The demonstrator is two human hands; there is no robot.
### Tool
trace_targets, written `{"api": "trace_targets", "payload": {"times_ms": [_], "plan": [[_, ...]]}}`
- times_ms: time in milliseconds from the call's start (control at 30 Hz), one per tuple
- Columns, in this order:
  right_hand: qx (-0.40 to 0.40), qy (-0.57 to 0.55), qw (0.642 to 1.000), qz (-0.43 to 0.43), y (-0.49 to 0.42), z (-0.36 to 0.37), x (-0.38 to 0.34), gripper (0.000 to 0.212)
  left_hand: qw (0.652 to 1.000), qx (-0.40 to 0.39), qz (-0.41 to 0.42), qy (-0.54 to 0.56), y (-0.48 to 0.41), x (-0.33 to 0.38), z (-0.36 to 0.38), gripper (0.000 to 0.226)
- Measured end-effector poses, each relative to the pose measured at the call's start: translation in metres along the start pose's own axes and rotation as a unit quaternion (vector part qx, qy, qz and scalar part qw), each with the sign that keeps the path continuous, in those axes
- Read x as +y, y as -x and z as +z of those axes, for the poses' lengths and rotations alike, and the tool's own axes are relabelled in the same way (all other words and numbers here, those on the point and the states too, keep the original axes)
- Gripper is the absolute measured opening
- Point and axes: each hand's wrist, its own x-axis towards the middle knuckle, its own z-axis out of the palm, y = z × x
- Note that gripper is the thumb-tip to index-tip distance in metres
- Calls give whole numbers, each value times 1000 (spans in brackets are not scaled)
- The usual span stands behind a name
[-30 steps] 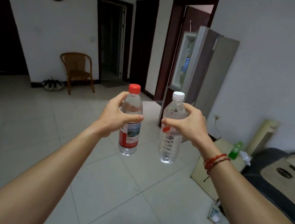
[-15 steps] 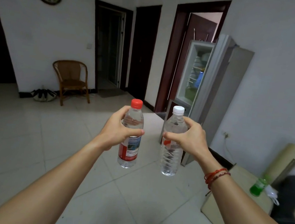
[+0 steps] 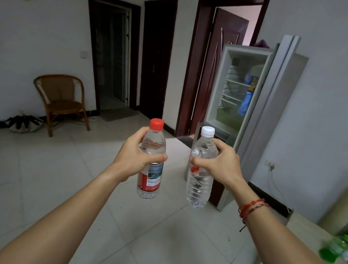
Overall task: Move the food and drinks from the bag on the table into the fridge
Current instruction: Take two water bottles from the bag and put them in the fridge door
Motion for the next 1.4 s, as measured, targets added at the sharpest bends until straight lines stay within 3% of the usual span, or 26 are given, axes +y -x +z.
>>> {"api": "trace_targets", "payload": {"times_ms": [533, 700, 900, 1400], "plan": [[1, -32, 999, 18, -302, 88, 69, 54, 1000, -13, -20, 1, -299, -100, -6, 60], [-3, -34, 999, 37, -379, 115, 95, 64, 1000, -10, -24, 6, -381, -131, -7, 61], [12, -34, 998, 51, -475, 152, 126, 52, 999, -12, -33, 4, -486, -189, -11, 63], [95, -31, 989, 106, -737, 207, 196, 43, 995, -99, 28, -18, -799, -285, 14, 39]]}}
